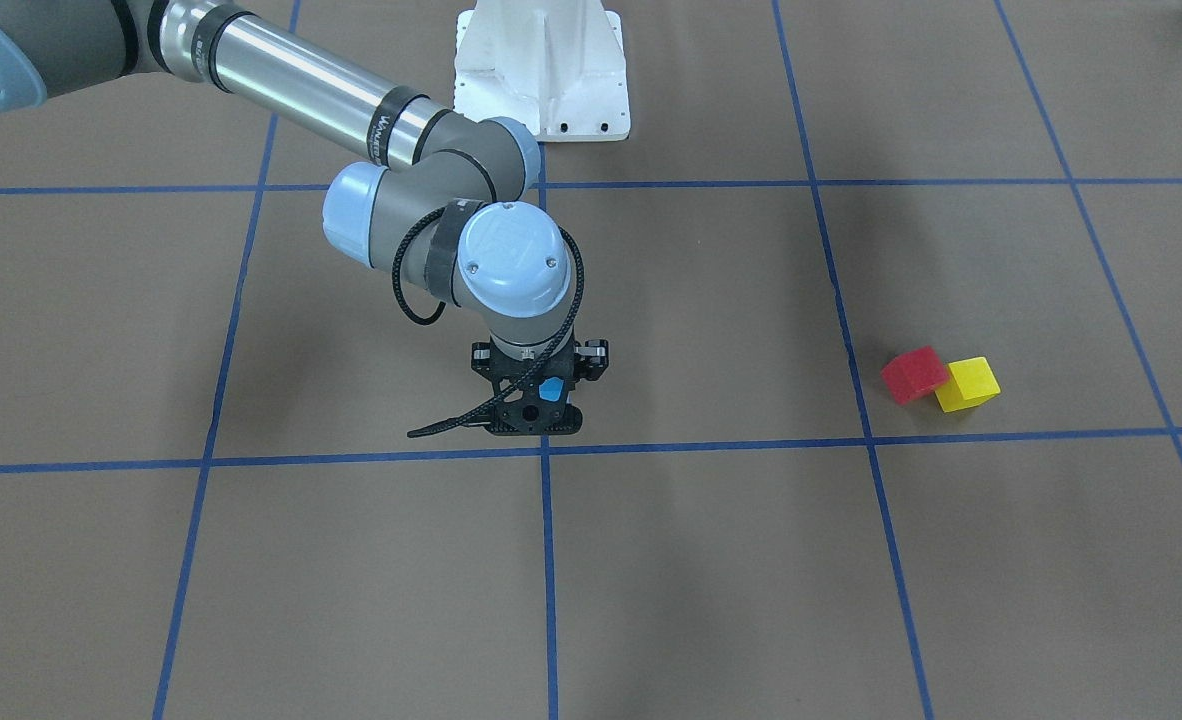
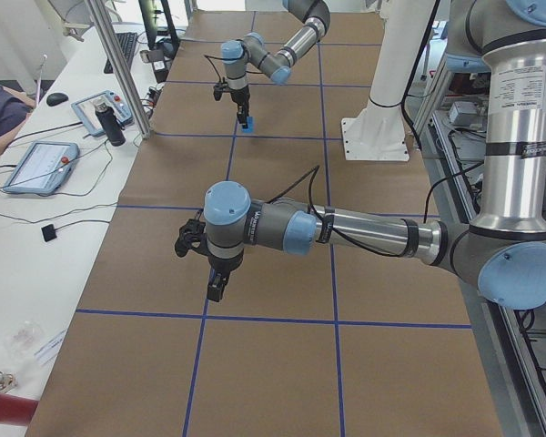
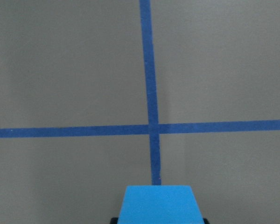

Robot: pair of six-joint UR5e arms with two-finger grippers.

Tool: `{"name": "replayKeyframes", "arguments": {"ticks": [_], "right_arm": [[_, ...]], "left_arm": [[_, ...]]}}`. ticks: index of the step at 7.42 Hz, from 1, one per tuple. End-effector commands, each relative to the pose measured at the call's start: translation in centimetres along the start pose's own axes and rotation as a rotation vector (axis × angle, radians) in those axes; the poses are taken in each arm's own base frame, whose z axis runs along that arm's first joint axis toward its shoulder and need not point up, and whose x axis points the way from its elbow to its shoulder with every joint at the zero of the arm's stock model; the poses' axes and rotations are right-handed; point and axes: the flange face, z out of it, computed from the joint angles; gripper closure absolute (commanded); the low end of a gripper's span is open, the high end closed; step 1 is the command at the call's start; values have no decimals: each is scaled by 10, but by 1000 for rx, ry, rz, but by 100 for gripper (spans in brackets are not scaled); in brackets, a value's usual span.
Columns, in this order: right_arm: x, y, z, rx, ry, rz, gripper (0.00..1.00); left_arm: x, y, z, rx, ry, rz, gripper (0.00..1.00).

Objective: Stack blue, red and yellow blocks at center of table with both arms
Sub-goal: 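Carry the blue cube to the table center and set it down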

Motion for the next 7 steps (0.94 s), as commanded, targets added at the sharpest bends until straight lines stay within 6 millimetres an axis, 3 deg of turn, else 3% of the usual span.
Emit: {"name": "replayKeyframes", "arguments": {"ticks": [1, 3, 5, 6, 7], "right_arm": [[6, 2, 12, -8, 9, 3, 100], [7, 9, 22, -20, 15, -4, 100], [9, 15, 41, -4, 5, -30, 10], [10, 15, 43, 0, 5, -32, 2], [8, 16, 39, 4, -2, -34, 2]], "left_arm": [[1, -2, -1, 2, 0, -1, 0], [1, -2, -1, 3, 0, 2, 0], [1, -2, -1, 2, 0, 1, 0], [1, -2, -1, 2, 0, 1, 0], [1, -2, -1, 2, 0, -1, 0]]}}
